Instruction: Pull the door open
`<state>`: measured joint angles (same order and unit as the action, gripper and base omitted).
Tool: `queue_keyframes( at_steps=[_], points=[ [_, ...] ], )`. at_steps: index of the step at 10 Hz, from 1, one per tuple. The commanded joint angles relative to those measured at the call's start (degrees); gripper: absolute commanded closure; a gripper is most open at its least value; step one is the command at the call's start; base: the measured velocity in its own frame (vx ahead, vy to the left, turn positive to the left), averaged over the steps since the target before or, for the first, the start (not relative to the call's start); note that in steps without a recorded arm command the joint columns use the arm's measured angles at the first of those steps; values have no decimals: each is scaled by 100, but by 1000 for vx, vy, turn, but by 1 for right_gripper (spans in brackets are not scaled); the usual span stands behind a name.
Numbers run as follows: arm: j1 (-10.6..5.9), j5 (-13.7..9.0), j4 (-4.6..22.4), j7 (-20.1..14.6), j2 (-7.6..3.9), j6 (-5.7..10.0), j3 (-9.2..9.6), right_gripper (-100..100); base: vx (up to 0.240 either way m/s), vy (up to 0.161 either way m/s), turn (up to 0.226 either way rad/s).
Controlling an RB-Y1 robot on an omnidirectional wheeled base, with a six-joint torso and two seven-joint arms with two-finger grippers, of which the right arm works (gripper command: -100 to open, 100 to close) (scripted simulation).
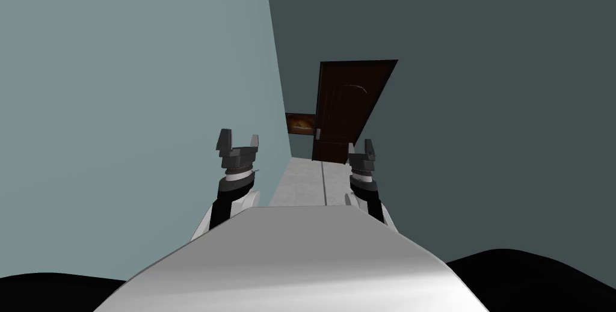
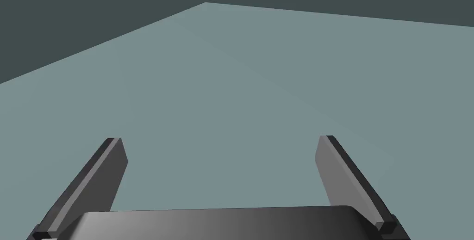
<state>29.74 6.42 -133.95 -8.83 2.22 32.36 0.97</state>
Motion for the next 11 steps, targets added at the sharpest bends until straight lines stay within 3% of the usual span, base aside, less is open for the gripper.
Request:
queue_keyframes(
  at_steps=[1, 10, 11],
  points=[
    [-17, -168, 94, -58, -58, 4, 13, -100, 89, -5, 59],
    [-113, -1103, 613, -380, -305, 26, 87, -100, 140, -13, 57],
    [-135, -1317, 733, -454, -350, 31, 103, -100, 139, -35, 96]
  ],
)
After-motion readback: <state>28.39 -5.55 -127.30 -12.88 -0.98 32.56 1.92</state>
